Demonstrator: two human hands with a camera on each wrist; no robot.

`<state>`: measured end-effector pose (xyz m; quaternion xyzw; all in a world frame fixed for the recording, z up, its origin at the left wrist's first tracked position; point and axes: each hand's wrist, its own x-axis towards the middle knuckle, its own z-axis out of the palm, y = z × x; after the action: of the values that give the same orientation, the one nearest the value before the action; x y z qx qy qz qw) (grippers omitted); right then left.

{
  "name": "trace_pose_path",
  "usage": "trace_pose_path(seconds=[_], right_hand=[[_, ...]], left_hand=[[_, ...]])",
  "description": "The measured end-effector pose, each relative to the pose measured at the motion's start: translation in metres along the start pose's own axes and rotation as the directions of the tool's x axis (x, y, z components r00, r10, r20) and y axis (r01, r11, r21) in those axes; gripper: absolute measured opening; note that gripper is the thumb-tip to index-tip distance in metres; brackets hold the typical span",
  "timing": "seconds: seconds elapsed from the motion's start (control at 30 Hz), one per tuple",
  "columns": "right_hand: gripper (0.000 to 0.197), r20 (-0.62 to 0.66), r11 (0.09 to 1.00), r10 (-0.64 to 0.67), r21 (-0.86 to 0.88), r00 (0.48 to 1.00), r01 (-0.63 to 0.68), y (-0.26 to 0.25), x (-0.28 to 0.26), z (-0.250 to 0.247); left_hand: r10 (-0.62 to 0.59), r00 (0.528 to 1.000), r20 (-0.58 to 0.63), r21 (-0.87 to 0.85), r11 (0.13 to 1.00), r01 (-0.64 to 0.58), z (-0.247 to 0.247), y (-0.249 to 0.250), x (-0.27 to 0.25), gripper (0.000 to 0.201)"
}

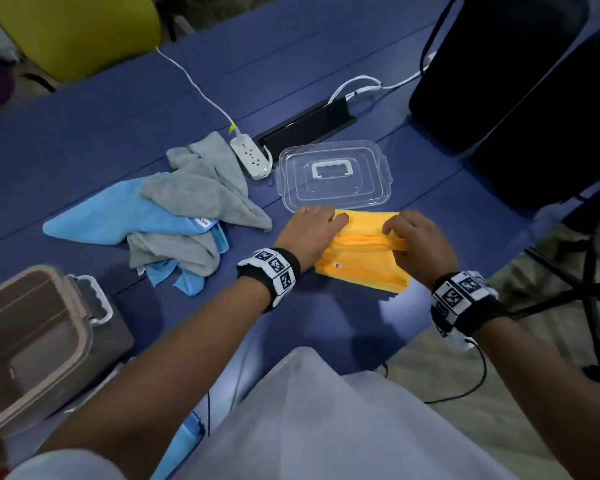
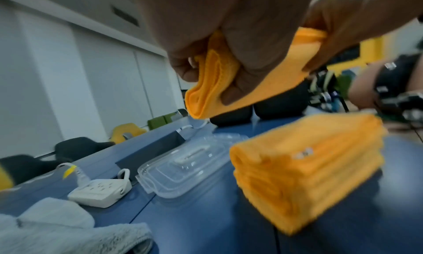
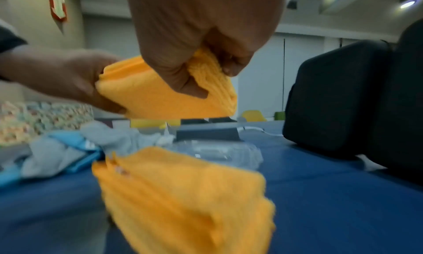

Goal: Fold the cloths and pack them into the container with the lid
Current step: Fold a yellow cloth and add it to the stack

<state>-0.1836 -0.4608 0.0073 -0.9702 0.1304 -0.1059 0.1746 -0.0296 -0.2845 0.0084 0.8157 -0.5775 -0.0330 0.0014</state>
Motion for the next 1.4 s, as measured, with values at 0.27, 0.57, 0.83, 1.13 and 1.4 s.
trace_pose_path(seconds=[0.27, 0.57, 0.83, 1.13, 1.4], right_hand=[[0.045, 0.342, 0.993, 0.12, -0.053, 0.932, -0.109, 0.038, -0.062, 0.05], [0.037, 0.154, 0.996, 0.046, -0.079, 0.987, -0.035, 0.034, -0.045, 0.035], [0.029, 0.239, 0.994, 0.093, -0.07, 0.966, -0.079, 0.03, -0.026, 0.051], [0.02, 0.163, 0.99, -0.107, 0.106, 0.981, 0.091, -0.048, 0.046, 0.056], [0.024, 0.358, 0.922, -0.356, 0.287, 0.863, 0.262, -0.141, 0.099, 0.108]], left_hand=[[0.187, 0.949, 0.252, 0.172, 0.957, -0.234, 0.076, 0.02, -0.011, 0.049], [0.244, 0.97, -0.008, 0.175, 0.955, -0.239, 0.065, 0.023, -0.008, 0.028], [0.336, 0.941, -0.026, 0.107, 0.937, -0.332, 0.071, 0.02, -0.009, 0.031], [-0.245, 0.957, -0.153, -0.189, 0.958, 0.215, 0.068, -0.048, -0.048, 0.032], [-0.674, 0.704, 0.221, 0.151, 0.737, 0.658, 0.074, -0.165, -0.12, 0.04]])
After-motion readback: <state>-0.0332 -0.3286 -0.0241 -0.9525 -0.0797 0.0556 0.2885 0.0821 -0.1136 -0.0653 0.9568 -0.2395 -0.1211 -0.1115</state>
